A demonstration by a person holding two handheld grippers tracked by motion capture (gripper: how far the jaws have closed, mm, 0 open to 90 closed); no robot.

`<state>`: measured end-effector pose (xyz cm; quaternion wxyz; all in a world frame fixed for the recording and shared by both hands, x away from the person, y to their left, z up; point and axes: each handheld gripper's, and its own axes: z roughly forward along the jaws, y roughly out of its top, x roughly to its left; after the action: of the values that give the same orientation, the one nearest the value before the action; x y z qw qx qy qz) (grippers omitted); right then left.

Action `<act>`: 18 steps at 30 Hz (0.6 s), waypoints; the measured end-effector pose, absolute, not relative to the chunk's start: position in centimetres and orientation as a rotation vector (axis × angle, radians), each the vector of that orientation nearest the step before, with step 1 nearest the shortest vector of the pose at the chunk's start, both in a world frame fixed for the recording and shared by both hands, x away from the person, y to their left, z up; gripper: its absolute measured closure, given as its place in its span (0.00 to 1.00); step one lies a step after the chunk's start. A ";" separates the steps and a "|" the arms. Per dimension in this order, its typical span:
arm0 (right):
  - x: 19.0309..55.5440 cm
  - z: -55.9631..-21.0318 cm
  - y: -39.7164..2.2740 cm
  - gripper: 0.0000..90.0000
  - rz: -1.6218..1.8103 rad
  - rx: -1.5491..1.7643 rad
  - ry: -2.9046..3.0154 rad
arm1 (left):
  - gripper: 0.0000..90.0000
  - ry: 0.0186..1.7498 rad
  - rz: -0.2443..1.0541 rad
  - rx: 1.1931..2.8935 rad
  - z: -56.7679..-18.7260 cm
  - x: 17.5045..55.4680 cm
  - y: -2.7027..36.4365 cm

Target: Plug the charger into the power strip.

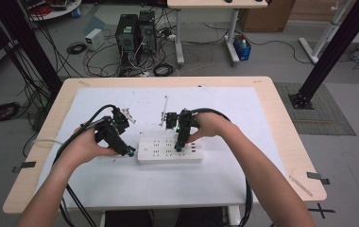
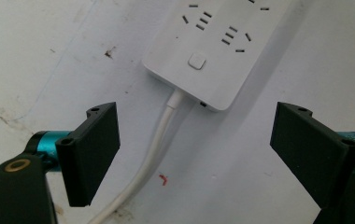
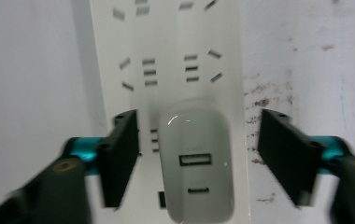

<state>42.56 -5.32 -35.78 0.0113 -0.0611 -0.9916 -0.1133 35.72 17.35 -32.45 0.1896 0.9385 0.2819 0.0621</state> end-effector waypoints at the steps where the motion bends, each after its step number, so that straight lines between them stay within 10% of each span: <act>1: 42.5 -35.2 -5.9 0.28 -0.385 -0.224 -3.086 | 0.18 0.796 0.174 2.633 -32.5 35.8 17.6; 18: 41.0 -32.8 -22.5 0.15 -0.455 -1.454 -2.930 | 0.18 0.938 0.264 2.629 -32.8 39.3 20.2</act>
<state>41.00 -22.54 -32.83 -0.0801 -0.4389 -0.8844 -0.1375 39.26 20.19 -32.82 0.1681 0.9243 0.3298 0.0930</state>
